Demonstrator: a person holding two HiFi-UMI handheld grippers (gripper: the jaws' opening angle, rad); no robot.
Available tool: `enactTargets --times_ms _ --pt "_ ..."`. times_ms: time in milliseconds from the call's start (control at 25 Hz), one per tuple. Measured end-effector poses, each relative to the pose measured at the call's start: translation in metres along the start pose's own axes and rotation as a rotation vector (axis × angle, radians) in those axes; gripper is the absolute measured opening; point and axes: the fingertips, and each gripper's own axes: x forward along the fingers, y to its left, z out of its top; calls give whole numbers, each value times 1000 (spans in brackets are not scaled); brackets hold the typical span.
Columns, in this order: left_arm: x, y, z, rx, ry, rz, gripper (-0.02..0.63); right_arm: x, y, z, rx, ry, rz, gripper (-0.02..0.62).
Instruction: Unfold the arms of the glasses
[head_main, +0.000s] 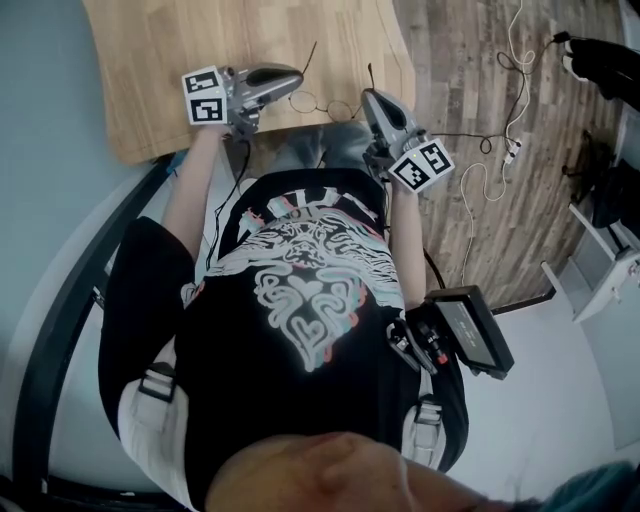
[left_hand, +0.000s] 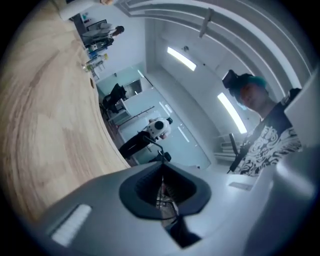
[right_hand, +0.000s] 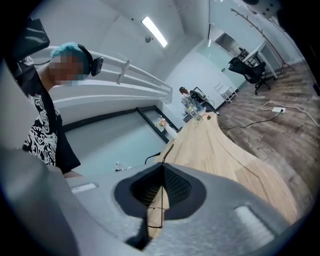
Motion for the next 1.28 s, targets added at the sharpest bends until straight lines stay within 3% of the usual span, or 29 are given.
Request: enactTargets --times_ms 560,840,1040,1280 --pt "-12 -3 10 -28 -148 12 -5 11 7 17 8 1 55 0" --pt "-29 -13 6 6 -257 70 -5 20 24 15 -10 67 141 0" --pt "-21 -36 28 27 -319 129 -5 23 32 48 -16 104 212 0" --pt "-25 -46 23 23 -391 186 -5 27 33 48 -7 145 264 0"
